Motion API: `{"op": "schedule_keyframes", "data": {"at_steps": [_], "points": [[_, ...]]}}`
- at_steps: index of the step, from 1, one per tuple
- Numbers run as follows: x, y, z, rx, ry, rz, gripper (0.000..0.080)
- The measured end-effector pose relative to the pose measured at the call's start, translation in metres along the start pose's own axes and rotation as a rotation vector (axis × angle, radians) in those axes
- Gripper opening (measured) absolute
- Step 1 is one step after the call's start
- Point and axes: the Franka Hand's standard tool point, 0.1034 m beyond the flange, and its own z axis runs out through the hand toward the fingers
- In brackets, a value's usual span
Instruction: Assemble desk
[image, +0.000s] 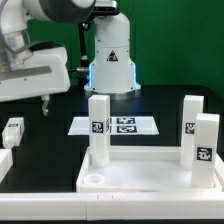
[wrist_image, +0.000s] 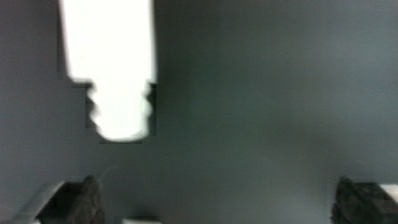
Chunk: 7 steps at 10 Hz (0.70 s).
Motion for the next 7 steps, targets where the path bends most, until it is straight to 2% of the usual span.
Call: {"op": "schedule_keyframes", "data": {"at_steps": [1, 4, 5, 7], "points": [[-0.005, 0.006, 0.010, -0.013, -0.032, 0.013, 0.0648], [-0.003, 0.004, 0.008, -0.013, -0.028, 0.007, 0.0648], [-0.007, 0.007, 0.011, -0.015, -0.036, 0.012, 0.0648], [-0.028, 0.020, 0.033, -0.027, -0.085, 0.047, 0.0648]]}}
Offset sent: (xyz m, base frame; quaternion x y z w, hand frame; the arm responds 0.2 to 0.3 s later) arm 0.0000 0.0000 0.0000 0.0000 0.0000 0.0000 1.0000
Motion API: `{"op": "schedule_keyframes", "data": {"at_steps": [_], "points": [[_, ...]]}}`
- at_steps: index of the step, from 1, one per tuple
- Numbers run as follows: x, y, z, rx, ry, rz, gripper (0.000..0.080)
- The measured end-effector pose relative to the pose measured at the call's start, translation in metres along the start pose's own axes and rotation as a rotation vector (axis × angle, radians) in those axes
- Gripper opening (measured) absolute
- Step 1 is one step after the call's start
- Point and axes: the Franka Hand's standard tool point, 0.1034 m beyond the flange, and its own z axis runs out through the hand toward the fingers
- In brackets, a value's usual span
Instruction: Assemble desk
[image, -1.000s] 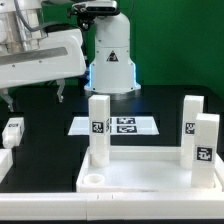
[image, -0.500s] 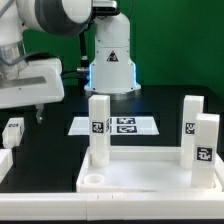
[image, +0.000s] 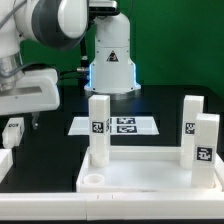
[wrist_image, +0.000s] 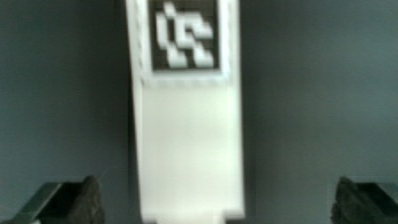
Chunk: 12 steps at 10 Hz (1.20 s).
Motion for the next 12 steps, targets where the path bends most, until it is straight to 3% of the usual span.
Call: {"op": "schedule_keyframes", "data": {"at_steps": [2, 4, 7, 9, 11, 12], "points": [[-0.013, 0.000, 0.015, 0.003, -0.028, 0.024, 0.0648], [-0.015, -0.003, 0.017, 0.000, -0.030, 0.026, 0.0648], [-0.015, -0.002, 0.017, 0.000, -0.030, 0.027, 0.0281], [-0.012, -0.007, 0.015, -0.002, -0.029, 0.000, 0.0284], [0.005, -0.063, -0.007, -0.007, -0.001, -0.142, 0.0284], [0.011, -0.079, -0.013, -0.041, 0.015, -0.232, 0.0284]]}}
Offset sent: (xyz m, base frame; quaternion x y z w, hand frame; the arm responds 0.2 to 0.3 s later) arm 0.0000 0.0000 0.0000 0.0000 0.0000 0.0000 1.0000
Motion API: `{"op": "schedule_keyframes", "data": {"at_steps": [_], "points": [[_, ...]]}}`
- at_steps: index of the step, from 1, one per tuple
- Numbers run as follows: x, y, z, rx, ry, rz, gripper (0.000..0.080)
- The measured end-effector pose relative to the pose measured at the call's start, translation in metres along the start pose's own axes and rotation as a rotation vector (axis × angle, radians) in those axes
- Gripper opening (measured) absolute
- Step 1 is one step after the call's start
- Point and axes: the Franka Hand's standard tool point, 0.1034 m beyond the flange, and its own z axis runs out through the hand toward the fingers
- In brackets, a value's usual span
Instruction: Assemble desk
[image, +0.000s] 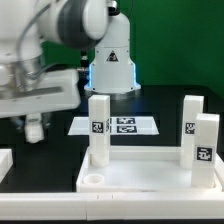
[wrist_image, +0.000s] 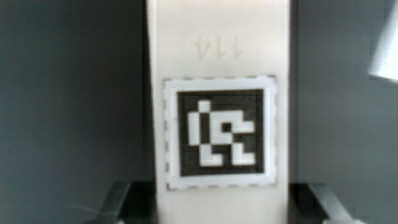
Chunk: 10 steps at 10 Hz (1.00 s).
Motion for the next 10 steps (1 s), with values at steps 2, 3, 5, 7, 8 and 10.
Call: {"op": "schedule_keyframes", "data": {"at_steps": [2, 3, 5, 7, 8, 10], "points": [[-0.004, 0.005, 0.000, -0.010, 0.001, -0.100, 0.0284], [-0.004, 0.005, 0.000, -0.011, -0.001, -0.151, 0.0284], [-0.003, -0.011, -0.002, -0.050, 0.035, -0.374, 0.0284], [0.005, -0.041, -0.006, -0.110, 0.084, -0.624, 0.0284], [0.002, -0.044, -0.006, -0.160, 0.099, -0.731, 0.0284], [-0.002, -0.041, -0.004, -0.170, 0.069, -0.872, 0.0284]]}}
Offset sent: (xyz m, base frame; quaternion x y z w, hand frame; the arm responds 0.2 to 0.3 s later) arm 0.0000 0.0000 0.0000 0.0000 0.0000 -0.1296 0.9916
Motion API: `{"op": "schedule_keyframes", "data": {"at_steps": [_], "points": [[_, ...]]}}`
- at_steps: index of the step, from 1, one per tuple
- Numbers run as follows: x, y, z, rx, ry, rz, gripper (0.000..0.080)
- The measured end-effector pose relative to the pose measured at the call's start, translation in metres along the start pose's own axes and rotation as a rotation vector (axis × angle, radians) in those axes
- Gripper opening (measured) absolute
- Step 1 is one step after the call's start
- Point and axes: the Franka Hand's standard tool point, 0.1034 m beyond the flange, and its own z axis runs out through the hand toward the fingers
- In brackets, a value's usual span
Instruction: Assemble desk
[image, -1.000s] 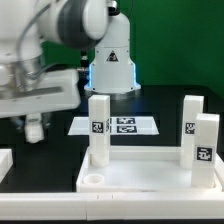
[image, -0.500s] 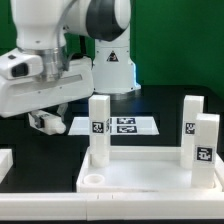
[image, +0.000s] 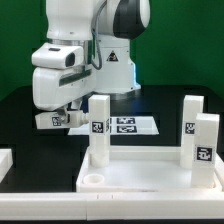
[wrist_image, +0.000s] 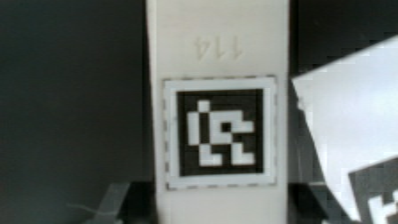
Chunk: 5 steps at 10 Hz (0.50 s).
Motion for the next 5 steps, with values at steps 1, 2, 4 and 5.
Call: {"op": "schedule_keyframes", "data": {"at_steps": [1, 2, 4, 5], "points": [[-0.002, 0.000, 0.000, 0.001, -0.008, -0.055, 0.0284], [-0.001, 0.000, 0.000, -0.010, -0.015, -0.158, 0.0284], [0.006, -0.013, 0.003, -0.016, -0.012, -0.445, 0.0284], [0.001, -0.016, 0.003, -0.015, -0.010, -0.489, 0.0284]]}}
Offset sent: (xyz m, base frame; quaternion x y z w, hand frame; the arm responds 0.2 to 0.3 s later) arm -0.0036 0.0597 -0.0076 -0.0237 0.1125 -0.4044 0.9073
